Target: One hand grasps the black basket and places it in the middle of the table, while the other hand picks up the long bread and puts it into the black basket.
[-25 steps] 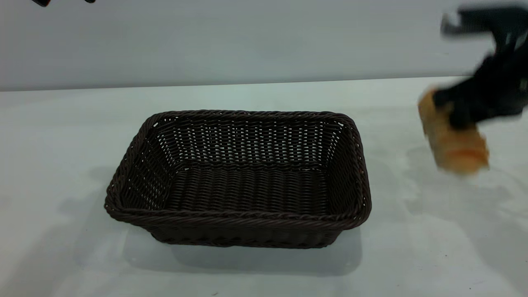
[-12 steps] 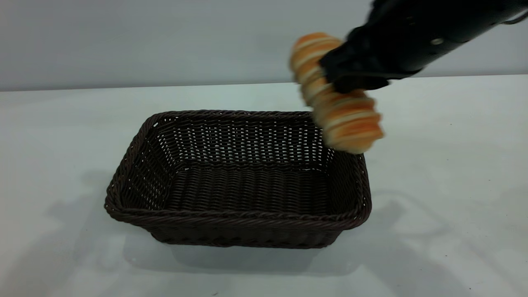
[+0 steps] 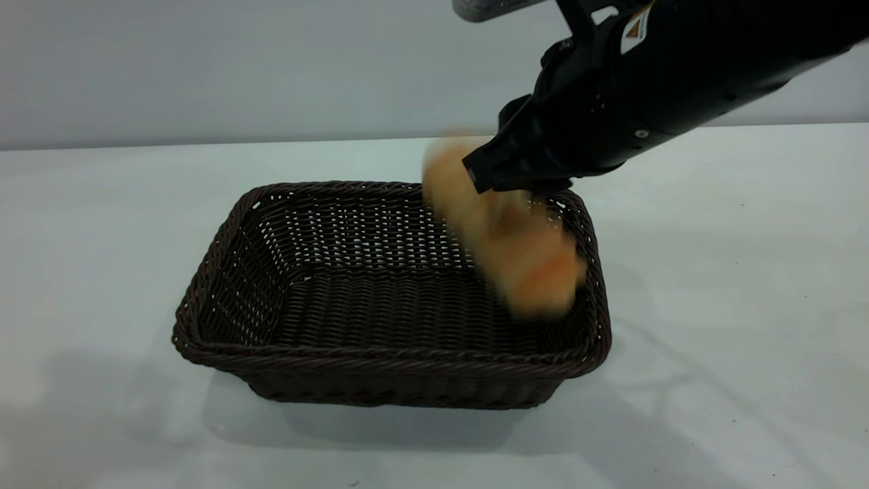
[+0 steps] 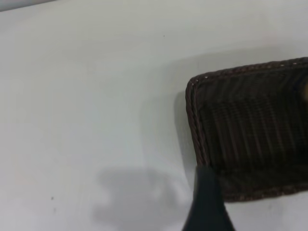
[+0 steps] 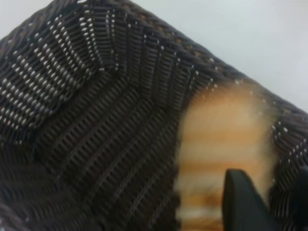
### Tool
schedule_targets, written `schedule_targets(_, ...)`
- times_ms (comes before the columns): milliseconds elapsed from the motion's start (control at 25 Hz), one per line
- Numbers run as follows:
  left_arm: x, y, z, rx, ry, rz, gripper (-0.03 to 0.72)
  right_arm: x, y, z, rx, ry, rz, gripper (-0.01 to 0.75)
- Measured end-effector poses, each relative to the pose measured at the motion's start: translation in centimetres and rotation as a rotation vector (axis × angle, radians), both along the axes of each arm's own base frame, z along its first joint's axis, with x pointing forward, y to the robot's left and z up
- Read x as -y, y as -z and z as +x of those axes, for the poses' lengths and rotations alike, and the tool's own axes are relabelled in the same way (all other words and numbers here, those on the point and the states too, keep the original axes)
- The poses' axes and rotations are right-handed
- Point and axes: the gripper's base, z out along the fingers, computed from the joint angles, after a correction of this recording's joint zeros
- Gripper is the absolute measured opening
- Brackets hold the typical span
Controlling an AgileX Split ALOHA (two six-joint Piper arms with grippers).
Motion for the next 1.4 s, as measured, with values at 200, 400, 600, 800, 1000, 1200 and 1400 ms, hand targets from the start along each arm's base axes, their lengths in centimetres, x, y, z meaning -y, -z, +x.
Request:
schedule_targets(200,-1.0,0.7,-3.4,-0.003,-0.002,0.0,0.585,-0.1,0.1,0.2,0.018,0.001,0.006,0.379)
schedule_targets(400,-2.0,3.8,-7.2,-0.046,-0.002,0.012,0.585,0.2,-1.1,-0.2,0.045,-0.041,-0.032,0.383)
schedule_targets(600,-3.4,5.2,-12.1,0.019,-0.002,-0.007,0.585,2.2,-4.0,-0.8,0.026,-0.045,-0.068,0.342)
schedule_targets(800,-4.6,6.1,-16.5,0.134,0.004,-0.032,0.585,5.4,-7.9,-2.5,-0.034,-0.016,-0.082,0.287)
schedule_targets(1000,-5.7,7.9,-19.6,0.194,-0.003,-0.026,0.585,8.4,-11.8,-5.6,-0.082,-0.004,-0.095,0.256)
schedule_targets(1200,-6.2,9.9,-21.1,0.155,-0.008,-0.01,0.585,11.0,-14.4,-10.1,-0.148,-0.038,-0.186,0.251)
schedule_targets(1400,-6.3,10.5,-21.7,0.121,-0.01,-0.001,0.585,13.2,-15.9,-14.8,-0.22,-0.045,-0.215,0.251)
